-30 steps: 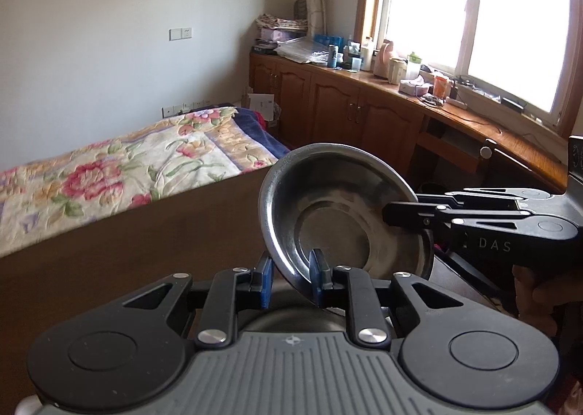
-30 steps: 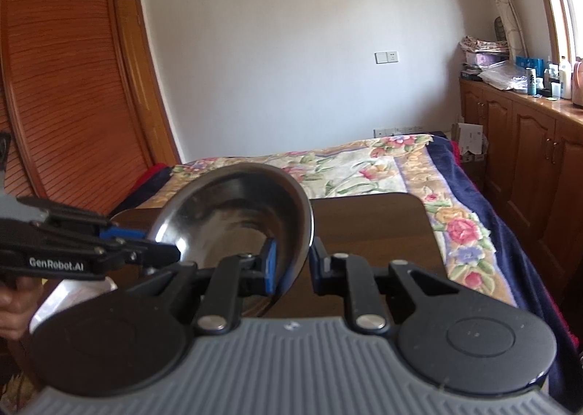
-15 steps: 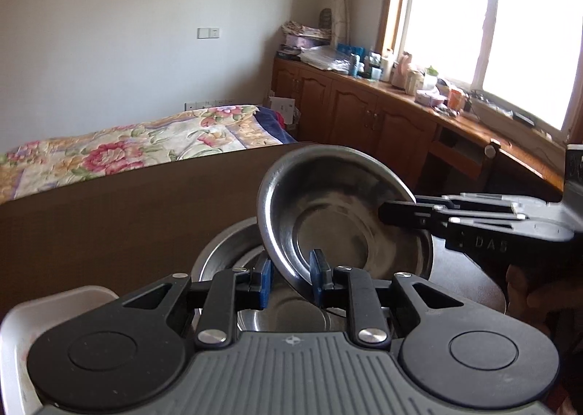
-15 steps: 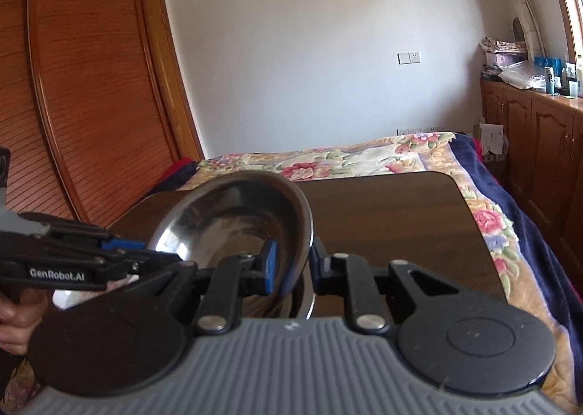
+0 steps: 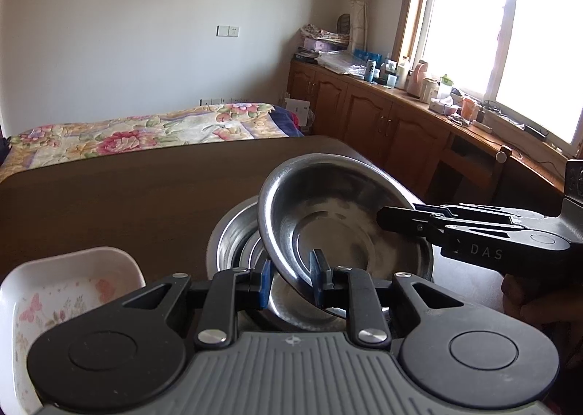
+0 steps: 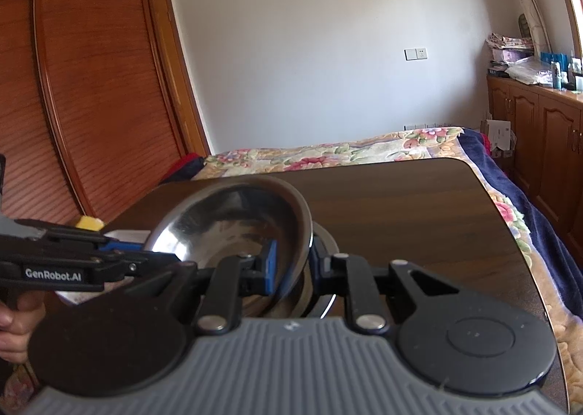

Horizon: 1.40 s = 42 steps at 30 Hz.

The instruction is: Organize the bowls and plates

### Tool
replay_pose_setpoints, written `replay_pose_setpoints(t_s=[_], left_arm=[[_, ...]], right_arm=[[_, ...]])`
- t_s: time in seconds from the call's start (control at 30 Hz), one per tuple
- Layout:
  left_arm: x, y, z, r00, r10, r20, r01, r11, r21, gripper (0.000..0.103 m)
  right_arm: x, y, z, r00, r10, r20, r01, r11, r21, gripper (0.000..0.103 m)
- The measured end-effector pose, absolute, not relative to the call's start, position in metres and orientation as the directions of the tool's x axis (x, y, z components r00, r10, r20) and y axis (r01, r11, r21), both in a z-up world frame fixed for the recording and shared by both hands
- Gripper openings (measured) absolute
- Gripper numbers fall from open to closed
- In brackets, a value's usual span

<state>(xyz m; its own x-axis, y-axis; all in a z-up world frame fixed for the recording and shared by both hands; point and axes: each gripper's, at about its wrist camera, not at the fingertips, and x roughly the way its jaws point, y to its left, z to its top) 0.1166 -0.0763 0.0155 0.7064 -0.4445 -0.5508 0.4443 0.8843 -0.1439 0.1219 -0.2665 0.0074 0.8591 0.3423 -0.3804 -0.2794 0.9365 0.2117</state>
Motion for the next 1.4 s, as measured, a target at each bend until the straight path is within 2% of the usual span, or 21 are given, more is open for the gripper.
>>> replay_pose_setpoints(t_s=[0.17, 0.47, 0.63, 0.77, 0.8, 0.83, 0.9, 1.03, 1.1, 1.23, 1.3, 1.4], left_arm=[[0.118, -0.073, 0.011, 0.707, -0.439, -0.555, 0.428, 0.89, -0.16, 0.023], [0.121, -0.072, 0.005, 0.706, -0.438, -0.556, 0.418, 0.892, -0.171, 0.027], [0.118, -0.074, 0.004, 0.713, -0.432, -0.552, 0.419, 0.894, -0.159, 0.028], [0.114, -0.076, 0.003, 0.718, -0.429, -0.549, 0.42, 0.895, -0.149, 0.034], [0.114, -0.076, 0.003, 0.718, -0.428, -0.549, 0.421, 0.895, -0.147, 0.034], [0.113, -0.075, 0.002, 0.719, -0.427, -0.548, 0.421, 0.895, -0.146, 0.037], [0.112, -0.074, 0.003, 0.722, -0.428, -0.544, 0.42, 0.896, -0.147, 0.043], [0.102, -0.069, 0.006, 0.747, -0.428, -0.509, 0.41, 0.899, -0.154, 0.057], [0.096, -0.066, 0.008, 0.76, -0.428, -0.489, 0.4, 0.901, -0.167, 0.068], [0.087, -0.065, 0.01, 0.795, -0.407, -0.45, 0.387, 0.911, -0.141, 0.077], [0.083, -0.065, 0.008, 0.819, -0.382, -0.428, 0.369, 0.922, -0.117, 0.085], [0.082, -0.062, 0.0, 0.844, -0.347, -0.408, 0.34, 0.936, -0.092, 0.088]], right_arm=[[0.123, -0.257, 0.005, 0.858, 0.33, -0.393, -0.284, 0.943, 0.172, 0.021], [0.123, -0.254, -0.001, 0.849, 0.346, -0.399, -0.292, 0.937, 0.19, 0.022], [0.119, -0.244, 0.0, 0.866, 0.306, -0.396, -0.283, 0.952, 0.117, 0.023], [0.116, -0.238, 0.0, 0.878, 0.275, -0.392, -0.273, 0.96, 0.061, 0.023], [0.115, -0.236, -0.001, 0.881, 0.268, -0.389, -0.27, 0.962, 0.049, 0.026], [0.113, -0.235, 0.0, 0.886, 0.264, -0.382, -0.27, 0.962, 0.038, 0.034], [0.111, -0.235, 0.002, 0.887, 0.28, -0.366, -0.287, 0.957, 0.037, 0.043], [0.107, -0.234, 0.006, 0.898, 0.287, -0.334, -0.296, 0.955, 0.025, 0.044], [0.102, -0.234, 0.005, 0.902, 0.294, -0.316, -0.3, 0.953, 0.03, 0.044], [0.104, -0.236, 0.002, 0.91, 0.277, -0.31, -0.277, 0.96, 0.045, 0.05], [0.103, -0.238, -0.001, 0.915, 0.26, -0.309, -0.258, 0.965, 0.049, 0.053], [0.1, -0.238, -0.005, 0.923, 0.238, -0.303, -0.232, 0.971, 0.056, 0.058]])
